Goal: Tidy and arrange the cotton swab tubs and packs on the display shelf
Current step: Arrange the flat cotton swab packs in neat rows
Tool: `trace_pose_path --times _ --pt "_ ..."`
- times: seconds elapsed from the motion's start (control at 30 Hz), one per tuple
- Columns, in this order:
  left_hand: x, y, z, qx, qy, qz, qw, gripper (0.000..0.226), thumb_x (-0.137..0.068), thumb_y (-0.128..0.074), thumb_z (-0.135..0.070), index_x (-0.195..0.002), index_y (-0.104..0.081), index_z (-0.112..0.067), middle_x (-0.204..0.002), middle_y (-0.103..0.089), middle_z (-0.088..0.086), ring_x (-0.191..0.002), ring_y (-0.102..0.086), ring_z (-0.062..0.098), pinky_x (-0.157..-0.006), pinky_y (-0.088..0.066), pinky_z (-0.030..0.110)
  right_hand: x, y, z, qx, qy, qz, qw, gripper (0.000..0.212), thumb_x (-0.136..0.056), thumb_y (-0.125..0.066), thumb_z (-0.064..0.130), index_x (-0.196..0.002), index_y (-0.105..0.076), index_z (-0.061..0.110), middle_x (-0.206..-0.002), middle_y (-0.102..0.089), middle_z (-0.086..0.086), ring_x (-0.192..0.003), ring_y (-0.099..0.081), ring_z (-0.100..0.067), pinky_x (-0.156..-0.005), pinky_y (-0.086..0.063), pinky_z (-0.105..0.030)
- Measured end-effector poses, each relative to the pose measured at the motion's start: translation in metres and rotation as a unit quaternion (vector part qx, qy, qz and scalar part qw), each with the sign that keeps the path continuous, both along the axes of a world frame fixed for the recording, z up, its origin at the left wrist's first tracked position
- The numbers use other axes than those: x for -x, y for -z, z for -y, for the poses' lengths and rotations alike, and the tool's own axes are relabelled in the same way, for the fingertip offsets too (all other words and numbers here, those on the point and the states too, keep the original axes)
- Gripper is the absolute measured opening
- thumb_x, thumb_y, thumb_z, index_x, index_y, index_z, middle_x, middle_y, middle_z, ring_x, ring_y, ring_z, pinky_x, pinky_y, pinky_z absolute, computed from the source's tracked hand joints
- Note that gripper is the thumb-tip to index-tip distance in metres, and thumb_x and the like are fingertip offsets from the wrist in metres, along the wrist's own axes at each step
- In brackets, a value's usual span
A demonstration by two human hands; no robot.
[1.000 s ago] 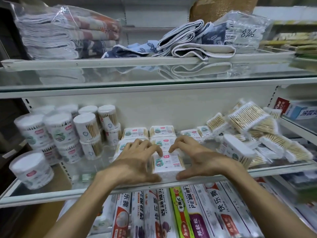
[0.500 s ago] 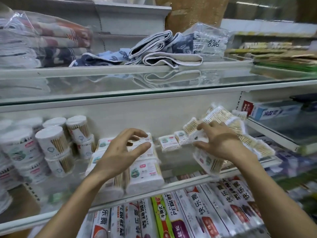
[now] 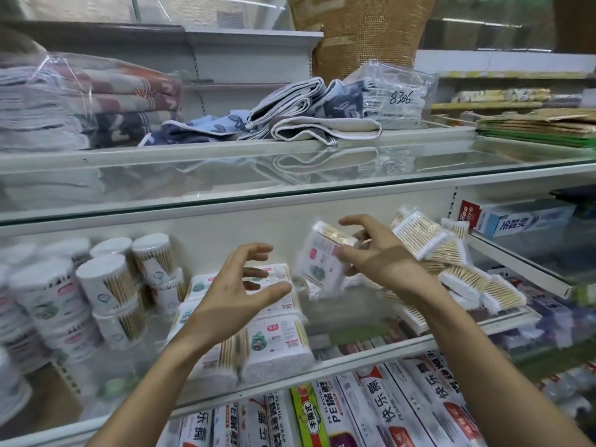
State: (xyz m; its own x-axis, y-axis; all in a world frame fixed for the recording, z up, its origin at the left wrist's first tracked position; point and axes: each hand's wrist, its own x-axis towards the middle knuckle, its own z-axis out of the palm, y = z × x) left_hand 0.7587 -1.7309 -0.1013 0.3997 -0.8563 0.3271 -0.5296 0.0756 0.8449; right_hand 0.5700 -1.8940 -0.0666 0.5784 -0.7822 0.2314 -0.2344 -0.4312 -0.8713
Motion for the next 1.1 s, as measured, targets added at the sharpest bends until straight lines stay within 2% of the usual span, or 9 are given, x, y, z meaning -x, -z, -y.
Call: trace_pose_path --times 0.1,0.2,0.47,0.63,0.7,0.77,0.93,1.0,1.1 --pt "-0.008 0.004 -0.004 -0.004 0.0 0.016 1.0 0.084 -0.07 -0.088 -0.034 -0.137 -0.039 -0.047 -0.135 -0.044 -0.016 -0.107 -0.062 0.01 -0.086 -0.056 0.029 -0.021 0.004 -0.015 -0.151 -0.102 0.123 0.976 0.049 -0.092 -0.061 0.001 -0.135 -0.053 0.023 -0.105 -0.067 -0.021 -0.091 -0.073 -0.031 -0.082 -0.061 -0.047" --pt "-0.016 0.006 -0.009 0.028 -0.018 0.02 0.999 0.089 -0.069 -0.09 -0.021 -0.138 -0.039 -0.044 -0.136 -0.045 -0.015 -0.102 -0.066 0.011 -0.083 -0.059 0.029 -0.033 0.013 -0.027 -0.191 -0.191 0.159 0.949 0.053 -0.094 -0.058 -0.004 -0.136 -0.053 0.028 -0.103 -0.072 -0.022 -0.099 -0.072 -0.033 -0.087 -0.059 -0.048" --pt "-0.032 0.006 -0.026 0.084 -0.053 0.061 0.993 0.076 -0.077 -0.083 -0.01 -0.138 -0.043 -0.032 -0.134 -0.056 -0.003 -0.109 -0.064 0.008 -0.09 -0.054 0.02 -0.052 0.013 -0.038 -0.117 -0.233 0.132 0.956 0.07 -0.091 -0.064 0.002 -0.137 -0.044 0.051 -0.121 -0.054 -0.022 -0.099 -0.073 -0.029 -0.086 -0.06 -0.037" --pt "-0.04 0.007 -0.035 0.081 -0.057 0.085 0.991 0.077 -0.078 -0.082 -0.023 -0.142 -0.042 -0.035 -0.137 -0.051 -0.009 -0.116 -0.061 0.012 -0.098 -0.054 0.037 -0.055 0.014 -0.04 -0.04 -0.26 0.092 0.96 0.08 -0.09 -0.069 0.008 -0.142 -0.032 0.057 -0.128 -0.051 -0.009 -0.099 -0.073 -0.023 -0.086 -0.06 -0.034" --pt "-0.044 0.008 -0.038 0.074 -0.056 0.108 0.99 0.078 -0.077 -0.08 -0.028 -0.144 -0.041 -0.037 -0.138 -0.045 -0.016 -0.117 -0.059 0.013 -0.1 -0.052 0.04 -0.057 0.018 -0.04 -0.017 -0.284 0.07 0.956 0.086 -0.087 -0.072 0.003 -0.145 -0.031 0.052 -0.133 -0.048 -0.001 -0.104 -0.071 -0.021 -0.085 -0.06 -0.036" --pt "-0.048 0.008 -0.04 0.07 -0.058 0.13 0.987 0.079 -0.08 -0.08 -0.02 -0.146 -0.039 -0.035 -0.138 -0.042 -0.017 -0.113 -0.059 0.01 -0.098 -0.053 0.036 -0.064 0.025 -0.039 0.021 -0.281 0.051 0.958 0.087 -0.083 -0.074 0.0 -0.146 -0.033 0.044 -0.136 -0.047 0.006 -0.106 -0.07 -0.019 -0.083 -0.061 -0.038" --pt "-0.062 0.003 -0.038 0.051 -0.11 0.187 0.975 0.072 -0.088 -0.072 -0.016 -0.148 -0.034 -0.03 -0.137 -0.036 -0.017 -0.107 -0.056 -0.003 -0.092 -0.05 0.016 -0.096 0.027 -0.033 0.126 -0.189 -0.01 0.974 0.079 -0.078 -0.082 0.023 -0.144 -0.039 0.03 -0.131 -0.035 0.015 -0.106 -0.055 -0.009 -0.069 -0.06 -0.026" --pt "-0.066 0.001 -0.036 0.034 -0.154 0.227 0.961 0.066 -0.092 -0.066 -0.016 -0.15 -0.035 -0.024 -0.141 -0.033 -0.015 -0.109 -0.051 -0.001 -0.097 -0.043 0.018 -0.113 0.026 -0.03 0.132 -0.177 -0.028 0.975 0.079 -0.077 -0.083 0.028 -0.144 -0.041 0.025 -0.128 -0.035 0.013 -0.102 -0.052 -0.008 -0.064 -0.057 -0.023" --pt "-0.068 0.001 -0.034 -0.006 -0.177 0.285 0.942 0.052 -0.098 -0.057 -0.017 -0.147 -0.042 -0.016 -0.149 -0.037 -0.006 -0.127 -0.038 0.002 -0.108 -0.03 0.02 -0.138 0.028 -0.023 0.13 -0.165 -0.073 0.975 0.079 -0.076 -0.084 0.032 -0.143 -0.045 0.017 -0.132 -0.043 0.001 -0.101 -0.057 -0.015 -0.079 -0.052 -0.023"
